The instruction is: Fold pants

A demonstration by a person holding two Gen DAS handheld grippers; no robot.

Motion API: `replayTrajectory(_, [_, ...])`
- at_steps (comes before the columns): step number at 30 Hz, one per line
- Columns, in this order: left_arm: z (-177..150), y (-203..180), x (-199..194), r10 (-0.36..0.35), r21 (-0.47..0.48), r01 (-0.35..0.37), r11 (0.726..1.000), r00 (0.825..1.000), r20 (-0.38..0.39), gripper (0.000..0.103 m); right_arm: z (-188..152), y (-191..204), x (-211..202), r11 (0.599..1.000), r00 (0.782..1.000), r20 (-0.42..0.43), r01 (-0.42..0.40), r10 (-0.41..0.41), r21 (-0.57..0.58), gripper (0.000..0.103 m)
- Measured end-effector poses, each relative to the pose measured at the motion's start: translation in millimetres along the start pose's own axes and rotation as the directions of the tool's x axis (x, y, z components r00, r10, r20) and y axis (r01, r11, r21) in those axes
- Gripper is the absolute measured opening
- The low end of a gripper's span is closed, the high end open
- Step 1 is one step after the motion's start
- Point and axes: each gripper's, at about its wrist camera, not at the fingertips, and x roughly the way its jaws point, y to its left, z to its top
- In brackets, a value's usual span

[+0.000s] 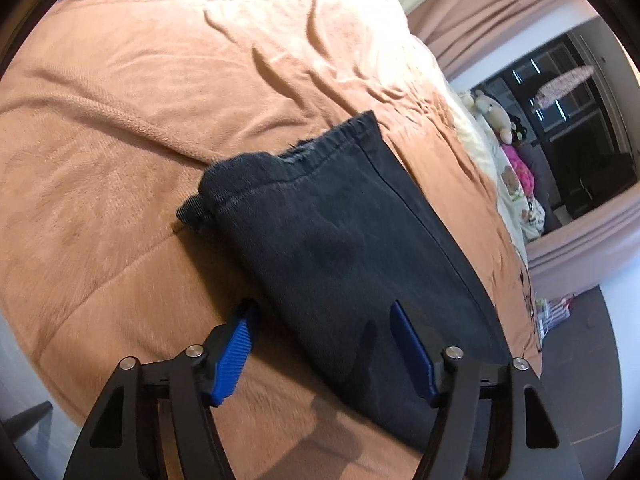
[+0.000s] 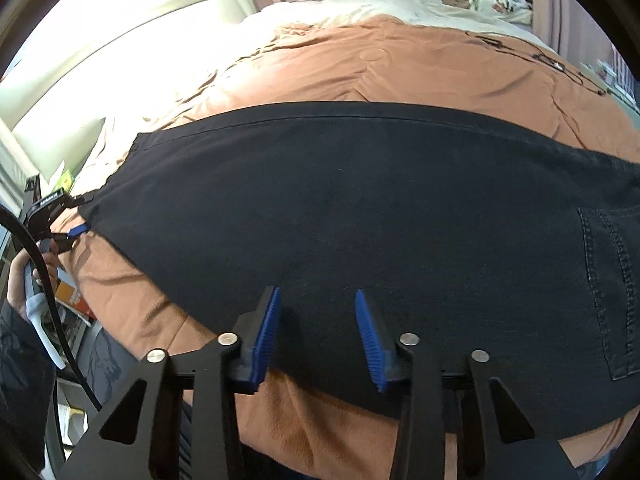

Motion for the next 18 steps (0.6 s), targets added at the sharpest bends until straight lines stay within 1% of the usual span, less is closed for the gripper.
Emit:
replayTrajectory(4, [9.0,6.6,3.8,-0.020,-0.036,0.020,0.999,1.000,0.017,0.062,5.0,-1.0,2.8,1.000,0.999,0.025,0.024,-0.024,0.020,0.035])
replayTrajectory(6, [11.9,9.4,5.1,-0.022,-0.051,0.023,0.998,1.000,0.022,0.054,4.5,1.5,8.3,1.000,1.000,0.016,0.012,-0.012,0.023,0.028])
replayTrajectory(8, [13.7,12.3,7.4,-0.018,-0.070,0.020,0.997,1.000,0.022,0.036,0.8,7.3,16.3,1.000,1.000,-0.017,0.010,-0.009,0.010,0.019])
replayTrajectory(9, [13.7,13.7,7.7,-0.024,-0.079,0.025,0.997,1.000,0.020,0.030,-1.7,8.5,18.8,1.000,0.999,-0.036,0.010,-0.010,0.010,0.016])
replayTrajectory(10, [13.4,15.0,8.6,-0.034,-0.086,0.035,0.996,0.999,0.013,0.021,-5.3,9.4,22.9,1.000,0.998,-0.057,0.008,-0.007,0.020,0.014])
replayTrajectory(11, [13.4,15.5,8.9,-0.039,-0.090,0.040,0.995,0.999,0.010,0.012,-10.1,10.5,26.0,0.999,0.997,-0.074,0.004,-0.001,0.033,0.014])
replayTrajectory(12, [12.9,15.3,7.8,-0.038,-0.088,0.039,0.995,0.999,0.013,0.008,-13.3,12.8,25.7,0.999,0.997,-0.075,0.000,0.002,0.032,0.014])
replayTrajectory(13, [12.5,13.7,4.2,-0.038,-0.078,0.040,0.996,0.999,0.023,0.005,-15.7,16.5,25.1,1.000,0.997,-0.077,0.000,0.002,0.017,0.012])
replayTrajectory(15, [14.0,10.3,-2.2,-0.052,-0.074,0.055,0.996,0.997,0.048,0.004,-16.3,21.9,25.4,1.000,0.996,-0.090,0.003,-0.003,-0.006,0.011])
replayTrajectory(16, [15.2,8.3,-4.2,-0.056,-0.072,0.060,0.996,0.997,0.057,0.004,-14.4,21.9,26.6,1.000,0.995,-0.096,0.002,-0.002,-0.002,0.008])
replayTrajectory(18, [18.3,3.2,-7.8,-0.060,-0.066,0.065,0.996,0.996,0.069,0.004,-7.0,19.5,32.6,1.000,0.994,-0.109,0.005,-0.003,0.012,0.007])
